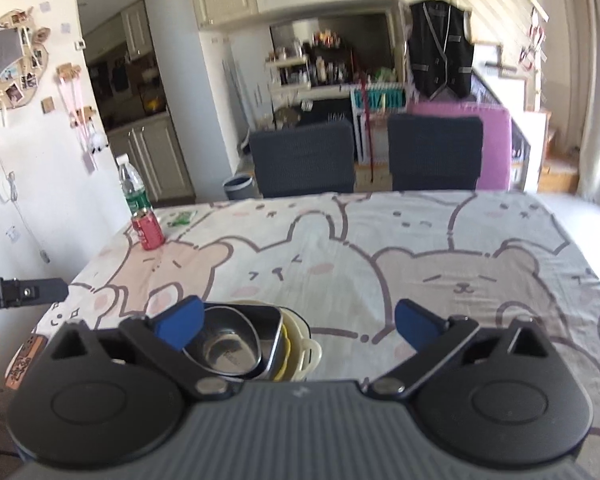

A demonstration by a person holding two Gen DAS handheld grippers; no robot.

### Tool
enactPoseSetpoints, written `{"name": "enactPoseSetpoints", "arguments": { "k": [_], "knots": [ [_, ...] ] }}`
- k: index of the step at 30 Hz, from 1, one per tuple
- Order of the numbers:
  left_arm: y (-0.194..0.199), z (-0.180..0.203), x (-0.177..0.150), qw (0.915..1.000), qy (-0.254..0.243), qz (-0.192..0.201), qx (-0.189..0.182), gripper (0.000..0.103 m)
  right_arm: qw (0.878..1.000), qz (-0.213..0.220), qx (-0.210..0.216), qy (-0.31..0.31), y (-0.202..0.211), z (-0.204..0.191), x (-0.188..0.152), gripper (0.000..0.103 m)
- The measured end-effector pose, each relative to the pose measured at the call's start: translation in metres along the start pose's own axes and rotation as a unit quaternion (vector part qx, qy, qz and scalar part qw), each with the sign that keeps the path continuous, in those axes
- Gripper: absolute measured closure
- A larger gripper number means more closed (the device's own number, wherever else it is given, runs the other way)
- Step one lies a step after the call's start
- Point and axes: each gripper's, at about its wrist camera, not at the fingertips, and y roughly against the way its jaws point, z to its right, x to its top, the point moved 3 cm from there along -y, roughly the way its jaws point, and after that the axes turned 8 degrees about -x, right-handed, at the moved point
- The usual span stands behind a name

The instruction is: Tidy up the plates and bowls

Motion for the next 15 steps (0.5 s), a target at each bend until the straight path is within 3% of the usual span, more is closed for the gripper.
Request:
{"name": "enactPoseSetpoints", "arguments": {
  "k": [6,15],
  "knots": [
    [0.020,0.008,-0.029,0.9995,-0.019,0.025,0.008,0.000,0.999,0.047,-0.015,-0.005,0.031,-0.004,-0.030,0.000],
    [0.032,0.014,-0.063,0.9970,-0.056,0.040,0.036,0.000,0.997,0.067,-0.027,-0.008,0.048,-0.011,-0.068,0.000]
  ]
}}
